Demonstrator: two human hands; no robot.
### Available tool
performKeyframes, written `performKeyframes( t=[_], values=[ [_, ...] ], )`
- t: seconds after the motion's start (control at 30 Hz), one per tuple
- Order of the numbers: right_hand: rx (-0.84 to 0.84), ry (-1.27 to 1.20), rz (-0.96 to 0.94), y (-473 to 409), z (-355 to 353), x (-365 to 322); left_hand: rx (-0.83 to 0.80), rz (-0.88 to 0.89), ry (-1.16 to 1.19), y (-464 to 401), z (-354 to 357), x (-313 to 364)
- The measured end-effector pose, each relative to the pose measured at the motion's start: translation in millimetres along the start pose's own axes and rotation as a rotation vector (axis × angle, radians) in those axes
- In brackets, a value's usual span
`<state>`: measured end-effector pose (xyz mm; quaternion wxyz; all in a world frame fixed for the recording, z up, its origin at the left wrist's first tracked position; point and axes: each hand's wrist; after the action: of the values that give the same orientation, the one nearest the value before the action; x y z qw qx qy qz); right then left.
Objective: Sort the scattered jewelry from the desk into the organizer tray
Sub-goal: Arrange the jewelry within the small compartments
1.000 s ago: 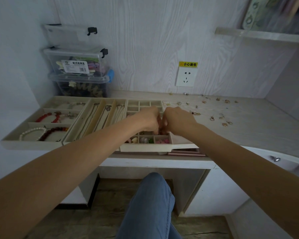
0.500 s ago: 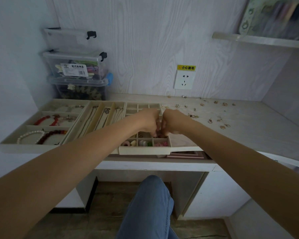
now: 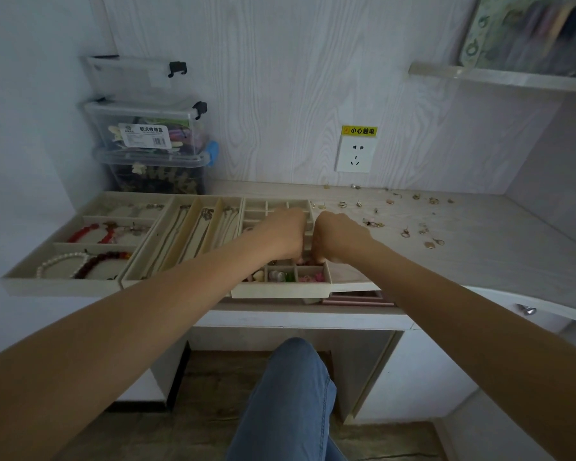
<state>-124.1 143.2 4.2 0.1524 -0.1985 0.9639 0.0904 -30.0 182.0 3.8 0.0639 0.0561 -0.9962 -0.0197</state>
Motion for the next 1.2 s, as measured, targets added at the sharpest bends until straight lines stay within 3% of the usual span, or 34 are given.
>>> performKeyframes(
  t=[0.3,0.47,0.67,0.87,1.2],
  values=[
    [-0.061,-0.013,-0.013,-3,-4,-1,-0.096,-0.154,0.094,-4,0,-1],
    [-0.187,-0.251,-0.075,3,-20,10,-0.081,-0.13,0.114,-3,5,-3],
    [-0.166,-0.33,-0.119,10,-24,18,-0.014,-0.076,0.083,0,3,3],
    [-0.097,-0.402,-0.162,14,-23,23,-0.108,-0.122,0.051,-2,-2,3],
    [-0.035,-0.113,-0.178,2,1,12,-0.252,-0.108,-0.1,-6,-17,13]
  ],
)
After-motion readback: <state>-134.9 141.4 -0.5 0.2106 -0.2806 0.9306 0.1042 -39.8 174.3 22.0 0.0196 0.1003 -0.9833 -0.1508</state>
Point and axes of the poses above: each hand's wrist, its own y-axis away from the middle knuckle, its own z-axis out of the palm, x = y × z, and after that the axes turned 11 degrees about -y, right-handed
